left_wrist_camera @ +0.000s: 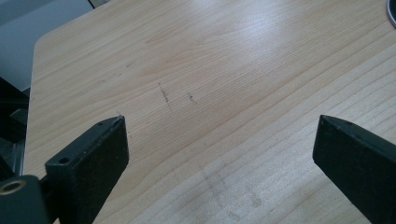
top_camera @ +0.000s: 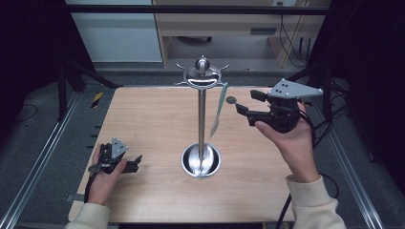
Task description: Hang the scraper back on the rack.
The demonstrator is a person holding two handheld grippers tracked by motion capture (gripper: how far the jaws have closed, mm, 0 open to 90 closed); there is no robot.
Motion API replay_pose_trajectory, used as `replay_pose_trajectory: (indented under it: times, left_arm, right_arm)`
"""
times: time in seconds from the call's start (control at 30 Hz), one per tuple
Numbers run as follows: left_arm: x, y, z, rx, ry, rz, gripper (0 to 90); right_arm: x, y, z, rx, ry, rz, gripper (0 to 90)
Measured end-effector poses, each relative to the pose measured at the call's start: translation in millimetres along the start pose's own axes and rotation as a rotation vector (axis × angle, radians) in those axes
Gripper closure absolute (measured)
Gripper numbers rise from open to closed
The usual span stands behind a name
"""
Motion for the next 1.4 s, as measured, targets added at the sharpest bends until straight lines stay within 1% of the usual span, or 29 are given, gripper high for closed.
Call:
replay_pose_trajectory:
  times: [0.13, 0.23, 0.3, 0.37, 0.47, 0.6, 0.67, 0.77, 0.87, 0.97, 1.1, 1.2, 1.27, 1.37, 1.4]
  left_arm:
    - [0.4, -0.3, -0.9, 0.000, -0.001, -0.002, 3.3]
    - [0.2, -0.1, -1.3, 0.001, -0.001, -0.002, 3.2]
    - [0.2, 0.1, -0.6, -0.001, -0.002, -0.001, 3.2]
    - [-0.1, 0.2, 0.1, -0.004, -0.003, -0.001, 3.2]
    - [0.2, 0.4, -0.5, -0.002, -0.002, 0.000, 3.2]
    - [0.6, 0.2, -1.4, 0.001, -0.001, 0.000, 3.2]
    - [0.4, 0.0, -1.2, 0.000, -0.001, -0.002, 3.2]
    - [0.0, 0.2, -0.1, -0.003, -0.003, -0.001, 3.2]
    - [0.1, 0.3, -0.5, -0.002, -0.001, -0.001, 3.2]
    - [0.4, 0.0, -1.4, 0.000, -0.001, -0.001, 3.2]
    - [0.7, 0.3, -1.2, -0.001, 0.000, 0.000, 3.2]
    - [0.7, 0.1, -1.1, -0.001, -0.001, -0.001, 3.2]
    - [0.7, -0.1, -1.3, 0.000, -0.001, -0.001, 3.2]
    - [0.9, -0.2, -1.4, 0.003, 0.000, -0.001, 3.2]
    - [1.0, -0.2, -1.6, 0.003, 0.000, 0.000, 3.2]
  right_arm:
    - [0.0, 20.9, -6.9, 0.012, 0.035, 0.023, 25.3]
    - [0.4, 36.3, -8.8, 0.027, 0.049, 0.038, 21.2]
    - [1.9, 48.2, -9.4, 0.033, 0.067, 0.052, 17.9]
    - [3.0, 61.9, -8.5, 0.038, 0.076, 0.074, 16.7]
    - [3.8, 80.1, -7.4, 0.044, 0.082, 0.089, 15.6]
    - [4.6, 101.0, -9.6, 0.063, 0.097, 0.111, 14.5]
    - [6.0, 111.1, -10.9, 0.053, 0.103, 0.132, 13.0]
    - [6.5, 125.4, -10.7, 0.066, 0.105, 0.160, 12.1]
    - [5.5, 139.6, -13.1, 0.059, 0.107, 0.185, 9.9]
    - [2.8, 154.3, -17.7, 0.068, 0.109, 0.212, 8.4]
    - [-2.3, 175.9, -30.4, 0.066, 0.146, 0.260, 9.2]
    - [-6.2, 191.7, -40.7, 0.086, 0.175, 0.288, 11.9]
    - [-8.9, 201.3, -45.3, 0.120, 0.180, 0.304, 13.1]
    - [-12.6, 212.9, -50.9, 0.139, 0.191, 0.320, 14.1]
    - [-13.6, 216.4, -52.7, 0.137, 0.192, 0.332, 14.1]
Point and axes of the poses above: each handheld gripper's, and its own axes: x roughly forward along the jaws, y roughly out of its underside, z roughly to its left, the point moved 10 cm from there along x, roughly forward along the jaws, and after that the axes turned 12 degrees about -z, right-handed, at the moved point
